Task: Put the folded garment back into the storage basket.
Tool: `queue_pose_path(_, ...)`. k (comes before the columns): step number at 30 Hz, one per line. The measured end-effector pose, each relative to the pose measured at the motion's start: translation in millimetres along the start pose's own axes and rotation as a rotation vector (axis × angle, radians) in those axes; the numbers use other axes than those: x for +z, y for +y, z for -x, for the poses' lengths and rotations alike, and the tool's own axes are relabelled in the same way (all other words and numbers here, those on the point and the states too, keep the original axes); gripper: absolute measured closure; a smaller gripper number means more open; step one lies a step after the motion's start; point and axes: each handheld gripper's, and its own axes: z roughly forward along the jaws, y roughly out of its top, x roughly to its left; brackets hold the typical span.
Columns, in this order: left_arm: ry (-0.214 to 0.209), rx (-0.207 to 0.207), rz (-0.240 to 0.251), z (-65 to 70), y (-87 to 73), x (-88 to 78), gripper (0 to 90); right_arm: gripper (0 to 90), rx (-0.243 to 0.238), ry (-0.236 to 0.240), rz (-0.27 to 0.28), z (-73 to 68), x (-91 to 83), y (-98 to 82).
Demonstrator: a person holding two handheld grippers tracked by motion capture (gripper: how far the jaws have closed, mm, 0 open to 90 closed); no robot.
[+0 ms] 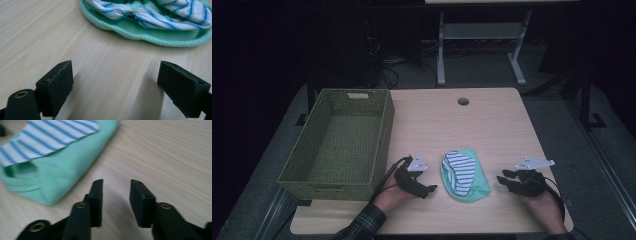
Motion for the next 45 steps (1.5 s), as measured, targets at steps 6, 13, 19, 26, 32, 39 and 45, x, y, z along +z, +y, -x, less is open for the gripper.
queue_pose_path(6,-0.001,0.016,-0.055,4.9,8.7,0.4,13.2,35.5,0.048,-0.079,-0.02,16.7,4.1,-8.7)
queue_pose_path(13,-0.033,0.044,-0.088,5.2,20.4,0.6,13.1,19.7,0.063,-0.118,-0.009,19.8,6.9,-11.3)
queue_pose_path(19,-0.058,0.057,-0.081,2.7,33.6,-2.0,13.2,14.4,0.074,-0.126,-0.008,21.4,8.3,-12.2)
queue_pose_path(26,-0.098,0.106,-0.101,0.3,57.2,-1.4,13.5,14.2,0.074,-0.127,-0.008,21.6,8.4,-12.2)
queue_pose_path(32,-0.128,0.173,-0.143,-1.7,79.1,6.1,13.5,14.2,0.074,-0.129,-0.007,21.9,8.5,-12.2)
queue_pose_path(39,-0.146,0.199,-0.165,2.8,90.9,17.9,13.7,14.2,0.075,-0.13,-0.006,22.0,8.6,-12.3)
queue_pose_path(45,-0.172,0.231,-0.225,6.9,95.1,33.5,13.6,14.2,0.075,-0.131,-0.006,22.1,8.6,-12.3)
